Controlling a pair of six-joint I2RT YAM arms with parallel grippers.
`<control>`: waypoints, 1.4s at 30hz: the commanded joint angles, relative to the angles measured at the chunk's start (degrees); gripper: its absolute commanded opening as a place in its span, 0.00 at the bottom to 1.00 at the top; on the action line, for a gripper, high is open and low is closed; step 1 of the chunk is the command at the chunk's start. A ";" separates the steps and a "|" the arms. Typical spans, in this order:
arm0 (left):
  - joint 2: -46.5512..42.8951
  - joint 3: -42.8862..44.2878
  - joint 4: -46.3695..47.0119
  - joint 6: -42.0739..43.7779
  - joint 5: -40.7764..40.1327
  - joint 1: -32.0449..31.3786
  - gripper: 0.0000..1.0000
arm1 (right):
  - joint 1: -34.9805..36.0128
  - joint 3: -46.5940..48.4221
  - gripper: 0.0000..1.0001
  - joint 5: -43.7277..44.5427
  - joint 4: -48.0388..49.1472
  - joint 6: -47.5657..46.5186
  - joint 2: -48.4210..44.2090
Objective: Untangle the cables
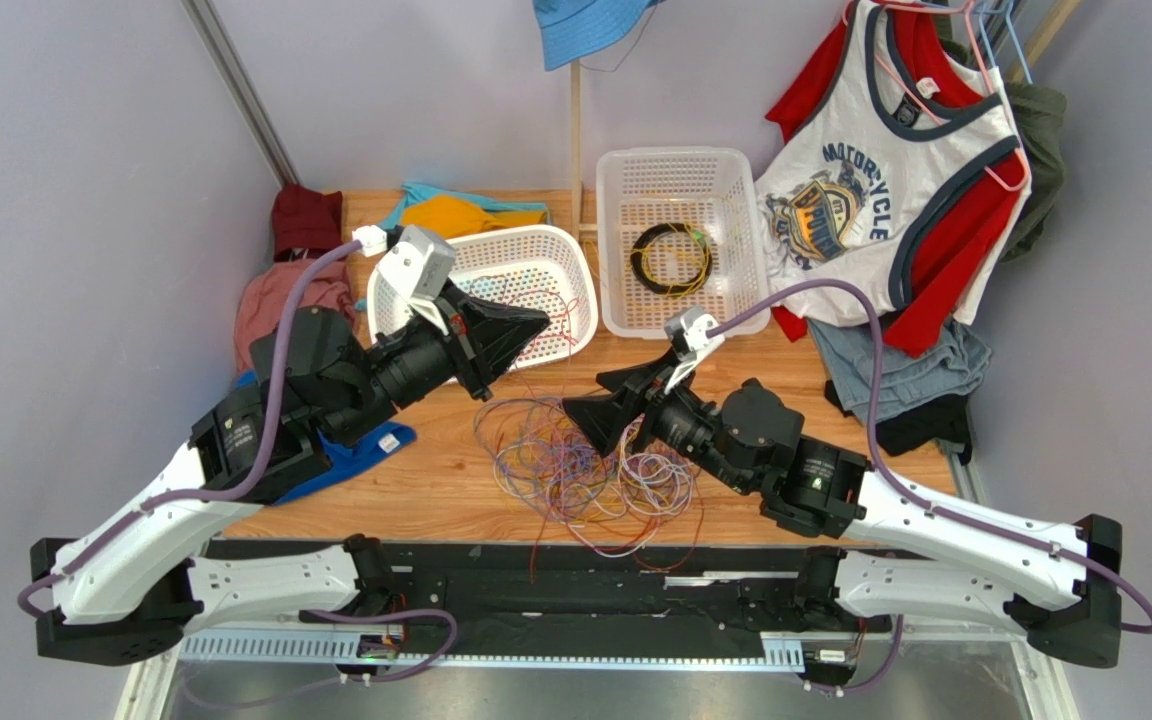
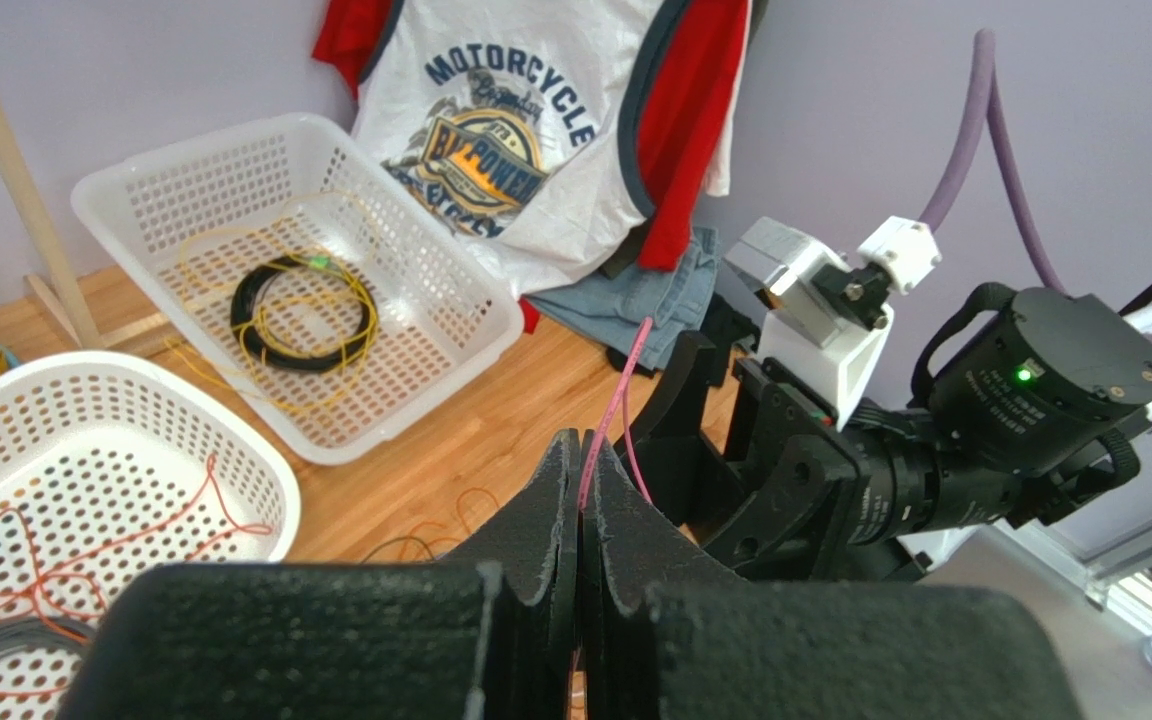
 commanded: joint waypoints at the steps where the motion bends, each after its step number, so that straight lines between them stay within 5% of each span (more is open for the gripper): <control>1: 0.18 2.55 -0.45 0.87 -0.15 -0.10 0.00 | 0.46 -1.97 0.71 -1.09 5.44 -0.59 -4.54; 8: 0.97 2.46 -0.98 0.78 -0.24 -0.10 0.00 | 2.65 -4.79 0.70 -0.91 10.37 -1.73 -11.49; 17: 3.08 3.43 -0.80 0.16 2.92 -0.10 0.00 | 2.74 1.28 0.71 -4.34 7.46 -4.37 -4.90; 25: 2.90 2.99 -1.51 -0.63 4.50 -0.10 0.00 | 2.65 2.95 0.67 4.26 8.16 -4.55 0.73; 28: 2.55 2.81 -1.59 -0.89 4.59 -0.10 0.00 | 2.57 3.21 0.61 7.60 9.13 -4.81 2.39; 35: 1.50 3.69 -1.68 -0.89 5.38 -0.10 0.00 | 1.34 3.13 0.10 12.71 7.90 -4.46 5.56; 42: -2.89 6.06 -2.38 1.82 -1.89 -0.10 0.00 | -8.40 0.76 0.15 16.15 -2.45 1.86 4.25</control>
